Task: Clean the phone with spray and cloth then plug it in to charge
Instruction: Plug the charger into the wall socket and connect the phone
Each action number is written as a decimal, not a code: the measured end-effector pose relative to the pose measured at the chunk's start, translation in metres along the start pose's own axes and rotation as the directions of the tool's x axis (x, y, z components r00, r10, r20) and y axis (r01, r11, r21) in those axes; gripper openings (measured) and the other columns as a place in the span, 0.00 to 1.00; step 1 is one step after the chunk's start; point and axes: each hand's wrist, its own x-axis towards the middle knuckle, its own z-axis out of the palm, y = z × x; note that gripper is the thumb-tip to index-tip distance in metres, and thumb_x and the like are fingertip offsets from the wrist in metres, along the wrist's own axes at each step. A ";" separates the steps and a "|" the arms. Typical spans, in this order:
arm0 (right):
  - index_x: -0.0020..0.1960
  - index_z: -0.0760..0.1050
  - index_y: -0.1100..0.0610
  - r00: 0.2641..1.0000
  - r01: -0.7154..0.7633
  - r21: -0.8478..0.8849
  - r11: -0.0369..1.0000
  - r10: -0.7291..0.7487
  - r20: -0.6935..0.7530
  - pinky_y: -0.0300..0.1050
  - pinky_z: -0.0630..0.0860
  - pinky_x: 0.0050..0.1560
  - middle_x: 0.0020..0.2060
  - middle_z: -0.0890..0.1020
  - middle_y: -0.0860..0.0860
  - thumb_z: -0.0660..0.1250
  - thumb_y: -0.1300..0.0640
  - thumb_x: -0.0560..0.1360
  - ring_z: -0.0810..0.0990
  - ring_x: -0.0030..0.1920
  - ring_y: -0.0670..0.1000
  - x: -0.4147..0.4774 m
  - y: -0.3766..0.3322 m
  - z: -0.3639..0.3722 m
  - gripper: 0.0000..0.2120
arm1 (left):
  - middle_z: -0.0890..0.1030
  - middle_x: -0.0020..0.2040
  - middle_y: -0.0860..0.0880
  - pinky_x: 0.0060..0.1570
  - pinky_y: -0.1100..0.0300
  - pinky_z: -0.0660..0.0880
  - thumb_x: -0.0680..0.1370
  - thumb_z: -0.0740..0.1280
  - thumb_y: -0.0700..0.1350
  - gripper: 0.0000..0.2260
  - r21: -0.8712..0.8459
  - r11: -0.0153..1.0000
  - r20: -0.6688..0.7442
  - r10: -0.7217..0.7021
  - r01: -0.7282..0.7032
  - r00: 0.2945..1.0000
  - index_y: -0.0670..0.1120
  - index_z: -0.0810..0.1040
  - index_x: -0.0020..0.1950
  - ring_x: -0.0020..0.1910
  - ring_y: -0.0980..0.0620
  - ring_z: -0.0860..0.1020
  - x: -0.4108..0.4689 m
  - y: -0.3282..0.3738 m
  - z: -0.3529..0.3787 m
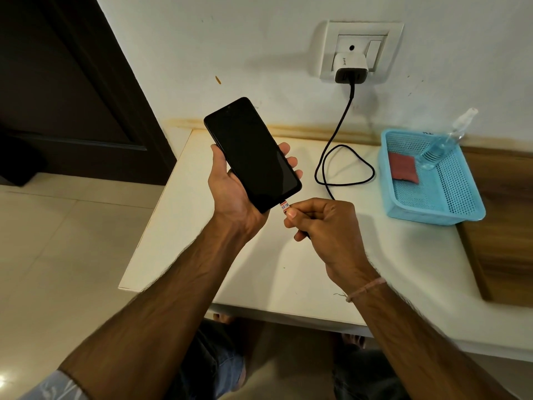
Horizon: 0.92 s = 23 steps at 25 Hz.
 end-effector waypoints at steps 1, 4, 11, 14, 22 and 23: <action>0.43 0.83 0.49 1.000 0.001 0.004 1.000 -0.001 -0.003 0.39 0.81 0.36 0.35 0.85 0.45 0.72 0.55 0.74 0.83 0.33 0.48 0.001 0.000 0.001 0.02 | 0.81 0.63 0.35 0.65 0.36 0.75 0.80 0.50 0.71 0.39 -0.007 1.000 -0.003 0.003 -0.003 1.000 0.41 0.72 0.75 0.57 0.35 0.81 0.001 0.000 0.000; 0.46 0.83 0.50 1.000 -0.009 -0.007 1.000 0.009 -0.012 0.41 0.82 0.38 0.36 0.85 0.45 0.73 0.53 0.73 0.83 0.33 0.46 0.005 0.000 0.001 0.03 | 0.80 0.66 0.36 0.66 0.36 0.74 0.81 0.50 0.70 0.38 -0.031 0.999 -0.024 0.006 -0.007 1.000 0.42 0.73 0.74 0.61 0.34 0.80 0.003 0.002 -0.003; 0.71 0.63 0.50 0.989 0.149 -0.417 0.897 -0.131 0.070 0.38 0.72 0.50 0.59 0.70 0.44 0.77 0.36 0.61 0.70 0.55 0.43 0.030 -0.011 0.012 0.45 | 0.81 0.66 0.42 0.64 0.38 0.76 0.84 0.49 0.65 0.33 -0.093 0.995 -0.104 -0.032 0.022 0.994 0.43 0.75 0.73 0.68 0.39 0.78 0.009 0.012 -0.009; 0.65 0.69 0.49 0.979 0.201 -0.452 0.869 -0.159 0.130 0.37 0.73 0.46 0.54 0.70 0.45 0.78 0.37 0.59 0.73 0.49 0.44 0.054 -0.021 0.022 0.40 | 0.84 0.58 0.40 0.58 0.41 0.80 0.85 0.50 0.62 0.29 -0.106 0.993 -0.161 -0.059 0.042 0.985 0.42 0.79 0.65 0.59 0.39 0.82 0.012 0.019 -0.013; 0.54 0.80 0.55 0.943 0.290 -0.521 0.803 -0.145 0.300 0.26 0.71 0.32 0.46 0.82 0.49 0.82 0.50 0.57 0.80 0.44 0.47 0.133 -0.029 0.039 0.28 | 0.81 0.58 0.41 0.61 0.38 0.78 0.87 0.53 0.38 0.14 -0.001 0.999 -0.387 0.029 -0.032 0.922 0.40 0.78 0.60 0.59 0.38 0.81 0.048 0.060 -0.051; 0.55 0.80 0.56 0.935 0.315 -0.545 0.777 -0.154 0.320 0.28 0.72 0.35 0.47 0.82 0.49 0.82 0.50 0.57 0.80 0.45 0.48 0.143 -0.030 0.038 0.28 | 0.82 0.58 0.42 0.59 0.41 0.80 0.87 0.53 0.36 0.15 0.077 0.997 -0.402 0.046 -0.017 0.914 0.40 0.79 0.60 0.57 0.40 0.82 0.052 0.065 -0.057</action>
